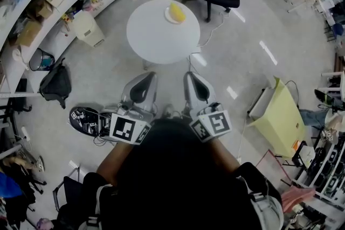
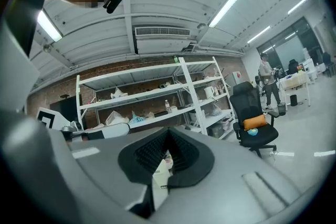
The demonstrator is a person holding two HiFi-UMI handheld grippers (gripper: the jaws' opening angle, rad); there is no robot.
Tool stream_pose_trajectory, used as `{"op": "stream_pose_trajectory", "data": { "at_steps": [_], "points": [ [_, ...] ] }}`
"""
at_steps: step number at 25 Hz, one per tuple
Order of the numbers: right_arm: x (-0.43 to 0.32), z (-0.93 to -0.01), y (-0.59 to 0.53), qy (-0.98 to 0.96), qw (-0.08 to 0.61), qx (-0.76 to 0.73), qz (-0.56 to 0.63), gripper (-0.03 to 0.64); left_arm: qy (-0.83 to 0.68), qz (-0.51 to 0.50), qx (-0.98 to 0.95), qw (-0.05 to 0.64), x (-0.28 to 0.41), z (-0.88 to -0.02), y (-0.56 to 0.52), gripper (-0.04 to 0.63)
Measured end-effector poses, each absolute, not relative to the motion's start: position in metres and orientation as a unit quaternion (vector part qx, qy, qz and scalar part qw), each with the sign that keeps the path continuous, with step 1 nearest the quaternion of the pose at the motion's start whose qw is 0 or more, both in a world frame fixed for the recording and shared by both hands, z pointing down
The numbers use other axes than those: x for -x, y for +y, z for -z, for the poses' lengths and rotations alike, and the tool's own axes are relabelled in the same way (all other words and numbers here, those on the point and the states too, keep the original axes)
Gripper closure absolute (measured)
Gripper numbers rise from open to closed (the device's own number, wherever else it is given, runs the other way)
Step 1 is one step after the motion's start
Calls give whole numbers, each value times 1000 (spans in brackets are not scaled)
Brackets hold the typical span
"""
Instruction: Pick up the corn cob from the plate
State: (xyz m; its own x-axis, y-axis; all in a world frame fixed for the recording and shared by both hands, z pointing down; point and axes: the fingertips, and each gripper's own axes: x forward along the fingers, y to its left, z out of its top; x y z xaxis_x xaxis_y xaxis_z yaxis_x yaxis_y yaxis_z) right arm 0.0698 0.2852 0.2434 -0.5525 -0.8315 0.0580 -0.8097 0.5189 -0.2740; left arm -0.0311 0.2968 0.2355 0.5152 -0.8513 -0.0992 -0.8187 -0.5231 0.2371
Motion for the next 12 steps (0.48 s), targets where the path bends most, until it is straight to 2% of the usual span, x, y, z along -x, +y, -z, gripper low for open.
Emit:
{"op": "stream_pose_trajectory", "data": {
  "at_steps": [12],
  "points": [
    [-32, -242, 291, 864, 40, 486, 129, 609, -468, 100, -874, 87, 77, -244, 300, 592]
  ]
}}
